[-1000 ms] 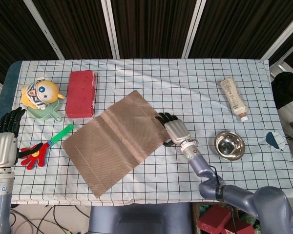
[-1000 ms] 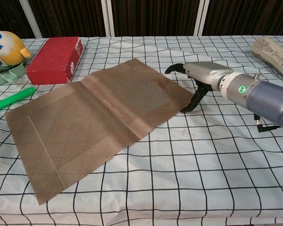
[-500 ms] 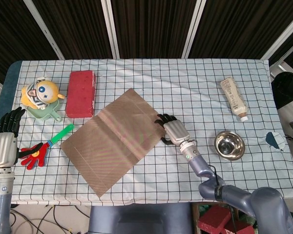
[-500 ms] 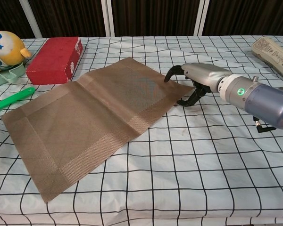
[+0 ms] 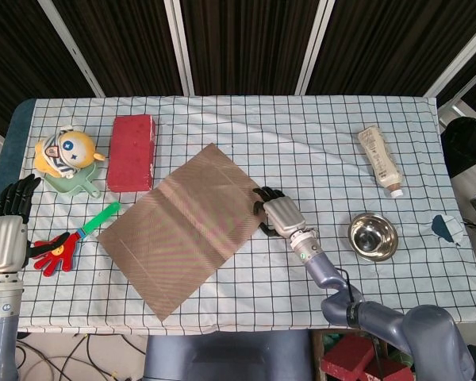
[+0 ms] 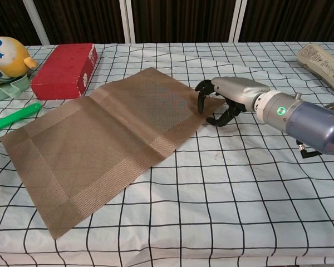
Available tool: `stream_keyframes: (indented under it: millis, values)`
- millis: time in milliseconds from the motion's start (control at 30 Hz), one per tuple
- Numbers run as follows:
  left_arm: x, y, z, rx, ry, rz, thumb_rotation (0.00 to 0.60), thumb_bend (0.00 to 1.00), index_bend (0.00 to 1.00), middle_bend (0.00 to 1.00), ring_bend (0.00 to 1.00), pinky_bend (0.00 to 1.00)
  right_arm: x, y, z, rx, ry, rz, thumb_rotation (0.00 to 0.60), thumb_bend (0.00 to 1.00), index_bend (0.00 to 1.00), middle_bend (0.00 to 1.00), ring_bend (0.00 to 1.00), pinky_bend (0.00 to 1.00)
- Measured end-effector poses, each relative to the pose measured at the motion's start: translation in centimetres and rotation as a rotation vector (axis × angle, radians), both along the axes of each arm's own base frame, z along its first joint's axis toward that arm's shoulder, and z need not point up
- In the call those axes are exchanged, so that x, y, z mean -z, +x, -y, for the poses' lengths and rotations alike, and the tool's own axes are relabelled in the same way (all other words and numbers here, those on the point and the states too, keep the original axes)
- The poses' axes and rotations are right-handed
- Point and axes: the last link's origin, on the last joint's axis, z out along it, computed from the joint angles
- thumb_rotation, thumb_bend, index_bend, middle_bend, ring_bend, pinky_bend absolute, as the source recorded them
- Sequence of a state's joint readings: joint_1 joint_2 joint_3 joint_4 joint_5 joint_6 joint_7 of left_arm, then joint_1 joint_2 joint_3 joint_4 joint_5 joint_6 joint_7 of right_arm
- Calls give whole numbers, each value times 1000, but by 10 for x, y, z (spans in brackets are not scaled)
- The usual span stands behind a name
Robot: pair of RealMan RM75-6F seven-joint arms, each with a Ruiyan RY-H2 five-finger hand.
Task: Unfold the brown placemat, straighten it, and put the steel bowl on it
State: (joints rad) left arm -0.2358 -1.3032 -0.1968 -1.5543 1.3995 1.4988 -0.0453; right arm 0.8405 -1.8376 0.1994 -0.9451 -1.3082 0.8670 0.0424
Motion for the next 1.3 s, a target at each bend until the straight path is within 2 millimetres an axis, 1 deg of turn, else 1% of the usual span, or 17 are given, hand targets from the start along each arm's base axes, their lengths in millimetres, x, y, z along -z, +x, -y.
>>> stream_keyframes:
  millis: [300,567,667,1000,1300]
  values:
    - [0,0,0,0,-2,0,600,50,54,28,1,0,-2,0,-1,-4,1,9,600,514,548,113,80,160]
    - [1,0,1,2,-4,-2,600,49,54,28,1,0,-7,1,-6,-23,-6,25,600,565,590,114,80,160]
    - [1,1,1,3,-5,-4,600,49,55,28,1,0,-11,0,-10,-27,-12,38,600,569,596,114,80,160]
    - [3,2,3,14,-12,-11,600,49,56,28,1,0,-30,-19,-43,38,-73,125,600,572,596,114,80,160]
    - [5,3,5,22,-23,-23,600,49,56,28,1,0,-48,-40,-75,105,-123,139,600,590,603,120,80,160]
